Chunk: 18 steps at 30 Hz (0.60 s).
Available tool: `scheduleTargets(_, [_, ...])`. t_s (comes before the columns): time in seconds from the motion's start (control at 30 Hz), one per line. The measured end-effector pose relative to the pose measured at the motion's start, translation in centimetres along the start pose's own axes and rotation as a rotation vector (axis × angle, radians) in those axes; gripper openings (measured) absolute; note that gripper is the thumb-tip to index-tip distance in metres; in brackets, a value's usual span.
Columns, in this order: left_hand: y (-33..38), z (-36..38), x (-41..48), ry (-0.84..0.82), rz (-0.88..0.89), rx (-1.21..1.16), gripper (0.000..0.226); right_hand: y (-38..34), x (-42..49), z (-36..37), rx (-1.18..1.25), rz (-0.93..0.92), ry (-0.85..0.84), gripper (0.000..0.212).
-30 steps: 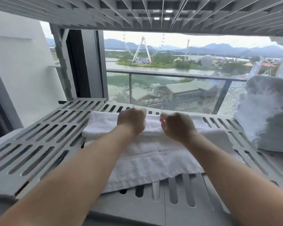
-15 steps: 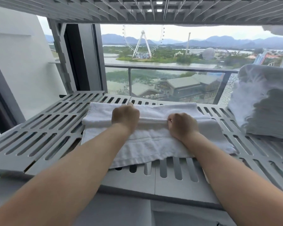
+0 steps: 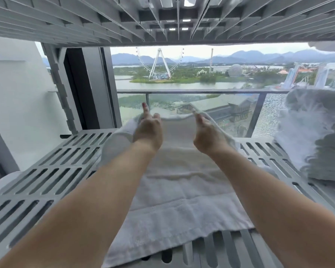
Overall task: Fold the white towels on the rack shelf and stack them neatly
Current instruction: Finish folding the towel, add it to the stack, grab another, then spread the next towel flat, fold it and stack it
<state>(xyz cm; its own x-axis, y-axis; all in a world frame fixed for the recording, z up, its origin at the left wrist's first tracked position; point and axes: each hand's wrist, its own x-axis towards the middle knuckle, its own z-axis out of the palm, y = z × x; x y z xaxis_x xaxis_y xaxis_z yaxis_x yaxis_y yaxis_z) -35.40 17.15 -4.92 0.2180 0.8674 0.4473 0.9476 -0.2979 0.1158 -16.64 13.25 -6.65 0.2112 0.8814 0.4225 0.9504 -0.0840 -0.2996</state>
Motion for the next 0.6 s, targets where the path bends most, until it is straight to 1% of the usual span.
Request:
scheduleTargets(0.03, [0.0, 1.2, 0.4, -0.054, 0.041, -0.018, 0.065, 0.0, 0.4, 0.6, 0.02, -0.051, -0.082, 0.082])
scheduleTargets(0.07, [0.0, 2.5, 0.6, -0.102, 0.079, -0.037, 0.073, 0.1, 0.6, 1.4, 0.016, -0.082, -0.141, 0.086])
scheduleTargets(0.1, [0.0, 3.8, 0.8, -0.14, 0.117, -0.057, 0.072, 0.5, 0.5, 2.5, 0.02, -0.091, -0.165, 0.082])
scheduleTargets(0.17, [0.0, 5.8, 1.1, -0.248, 0.161, -0.049, 0.058, 1.7, 0.0, 4.6, 0.022, -0.088, -0.178, 0.06])
scheduleTargets(0.2, [-0.1, 6.6, 1.3, -0.329, 0.142, -0.015, 0.054, 2.3, -0.2, 5.4, -0.004, -0.078, -0.22, 0.049])
scheduleTargets(0.23, [-0.3, 7.2, 1.4, -0.413, 0.095, 0.016, 0.054, 2.6, -0.3, 5.9, -0.034, -0.064, -0.284, 0.043])
scheduleTargets(0.3, [-0.4, 8.4, 1.5, -0.51, 0.021, 0.051, 0.061, 3.5, 0.1, 6.4, -0.05, -0.034, -0.36, 0.045])
scheduleTargets(0.37, [-0.3, 9.4, 1.6, -0.531, 0.037, 0.053, 0.065, 3.9, 0.7, 6.6, -0.055, 0.002, -0.367, 0.051])
scheduleTargets(0.43, [-0.3, 10.0, 2.1, -0.539, 0.09, 0.014, 0.063, 4.2, 0.8, 7.0, -0.085, 0.074, -0.369, 0.056])
scheduleTargets(0.53, [-0.6, 9.7, 3.1, -0.548, 0.202, -0.041, 0.058, 4.2, 0.4, 7.1, -0.148, 0.277, -0.402, 0.067])
scheduleTargets(0.6, [-0.6, 9.2, 3.4, -0.502, 0.226, -0.03, 0.056, 4.4, -0.2, 6.6, -0.193, 0.432, -0.413, 0.075])
